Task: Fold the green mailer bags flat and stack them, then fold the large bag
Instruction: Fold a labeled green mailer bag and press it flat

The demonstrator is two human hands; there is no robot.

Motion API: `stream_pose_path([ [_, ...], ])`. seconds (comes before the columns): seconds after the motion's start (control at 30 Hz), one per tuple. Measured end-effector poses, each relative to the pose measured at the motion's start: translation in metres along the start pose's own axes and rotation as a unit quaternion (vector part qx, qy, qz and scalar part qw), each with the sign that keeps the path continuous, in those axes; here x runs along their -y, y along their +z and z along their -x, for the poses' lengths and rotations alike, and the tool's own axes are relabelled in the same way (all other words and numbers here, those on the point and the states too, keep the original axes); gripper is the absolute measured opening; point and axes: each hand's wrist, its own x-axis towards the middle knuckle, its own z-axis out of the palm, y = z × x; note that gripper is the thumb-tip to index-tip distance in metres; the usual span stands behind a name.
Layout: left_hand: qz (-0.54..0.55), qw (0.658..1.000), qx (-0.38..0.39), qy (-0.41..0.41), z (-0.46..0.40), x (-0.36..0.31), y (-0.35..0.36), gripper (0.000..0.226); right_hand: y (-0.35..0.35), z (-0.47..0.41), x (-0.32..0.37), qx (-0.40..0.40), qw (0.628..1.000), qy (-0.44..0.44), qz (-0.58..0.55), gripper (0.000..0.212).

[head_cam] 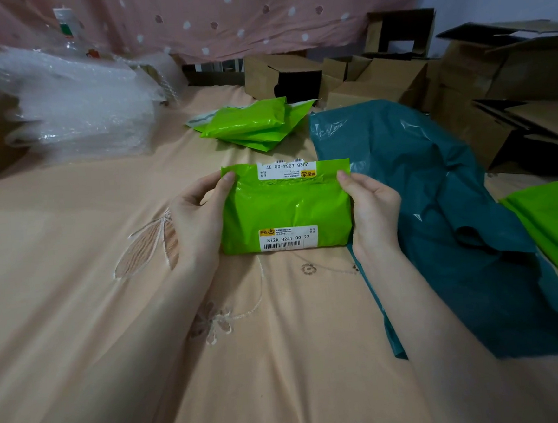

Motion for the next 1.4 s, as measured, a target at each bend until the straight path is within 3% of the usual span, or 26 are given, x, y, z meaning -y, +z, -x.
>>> stream_pose_path([
  [0.33, -0.008, 1.000, -0.008, -0.012, 0.000, -0.001, 0.001, 0.015, 0.002, 0.002, -0.001, -0.007, 0.999, -0.045, 0.023, 0.015],
  [0.43, 0.004, 1.000, 0.001, -0.002, -0.001, -0.002, -0.001, 0.024, 0.002, 0.003, 0.001, -0.006, 0.999, -0.046, 0.026, 0.009],
  [0.67, 0.018, 1.000, 0.000, -0.011, -0.004, -0.002, -0.004, 0.027, 0.002, 0.003, 0.001, -0.005, 0.998, -0.050, 0.043, 0.021],
  [0.87, -0.041, 0.997, 0.060, 0.034, 0.001, -0.017, -0.003, 0.021, 0.001, 0.001, 0.005, 0.037, 0.998, -0.047, 0.036, 0.022],
  [0.93, -0.203, 0.966, 0.058, 0.147, 0.002, -0.024, -0.003, 0.019, 0.001, 0.001, 0.006, 0.064, 0.996, -0.048, 0.034, 0.022],
  [1.0, -0.365, 0.890, 0.064, 0.267, 0.004, -0.028, 0.001, 0.025, 0.002, 0.001, 0.007, 0.082, 0.995, -0.052, 0.035, 0.021],
  [1.07, -0.437, 0.842, 0.091, 0.303, 0.008, -0.030, 0.011, 0.034, 0.003, 0.002, 0.007, 0.093, 0.993, -0.060, 0.035, 0.021],
  [1.17, -0.472, 0.812, 0.123, 0.319, 0.014, -0.027, 0.022, 0.039, 0.004, 0.004, 0.009, 0.107, 0.991, -0.077, 0.033, 0.020],
  [1.4, -0.313, 0.915, 0.163, 0.195, 0.011, -0.029, 0.020, 0.021, 0.006, 0.006, 0.012, 0.133, 0.985, -0.102, 0.029, 0.019],
])
